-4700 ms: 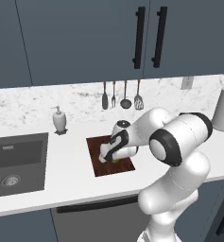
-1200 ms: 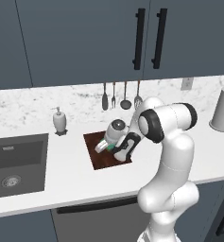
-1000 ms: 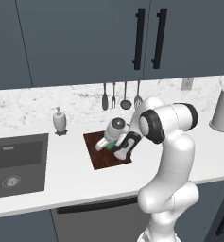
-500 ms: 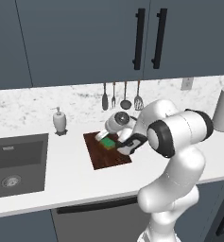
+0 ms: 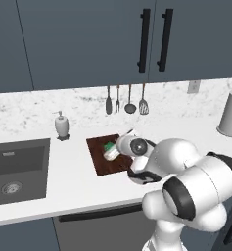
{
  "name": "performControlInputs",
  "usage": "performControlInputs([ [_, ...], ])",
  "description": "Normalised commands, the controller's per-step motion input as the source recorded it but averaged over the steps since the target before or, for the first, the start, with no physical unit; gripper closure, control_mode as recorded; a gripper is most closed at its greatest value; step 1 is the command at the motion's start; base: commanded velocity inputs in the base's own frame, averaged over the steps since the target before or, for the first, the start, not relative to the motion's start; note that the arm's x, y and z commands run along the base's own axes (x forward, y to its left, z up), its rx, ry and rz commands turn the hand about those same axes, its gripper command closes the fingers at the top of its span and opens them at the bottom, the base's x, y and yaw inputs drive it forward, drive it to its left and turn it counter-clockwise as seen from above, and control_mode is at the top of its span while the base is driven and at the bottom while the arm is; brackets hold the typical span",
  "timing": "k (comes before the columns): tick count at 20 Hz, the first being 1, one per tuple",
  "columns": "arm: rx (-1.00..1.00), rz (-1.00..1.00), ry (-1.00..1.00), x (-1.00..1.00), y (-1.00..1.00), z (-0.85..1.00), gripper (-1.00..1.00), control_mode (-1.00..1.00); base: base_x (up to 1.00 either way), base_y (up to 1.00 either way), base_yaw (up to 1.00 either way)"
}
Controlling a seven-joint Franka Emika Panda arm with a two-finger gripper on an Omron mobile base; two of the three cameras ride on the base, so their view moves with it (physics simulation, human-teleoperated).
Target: Pick up the sponge from the counter and clean the cutting board by briefly scrubbing or pressing down on the cutting board. Once finished, release the sponge.
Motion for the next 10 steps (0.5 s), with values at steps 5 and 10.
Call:
performControlInputs([
  [5, 0.01, 0.00, -0.13, -1.00, 0.00, 1.00, -1.00, -1.00, 0.00, 0.00, 0.00],
  [10, 0.08, 0.00, 0.01, -1.00, -0.10, 1.00, -1.00, -1.00, 0.00, 0.00, 0.00],
])
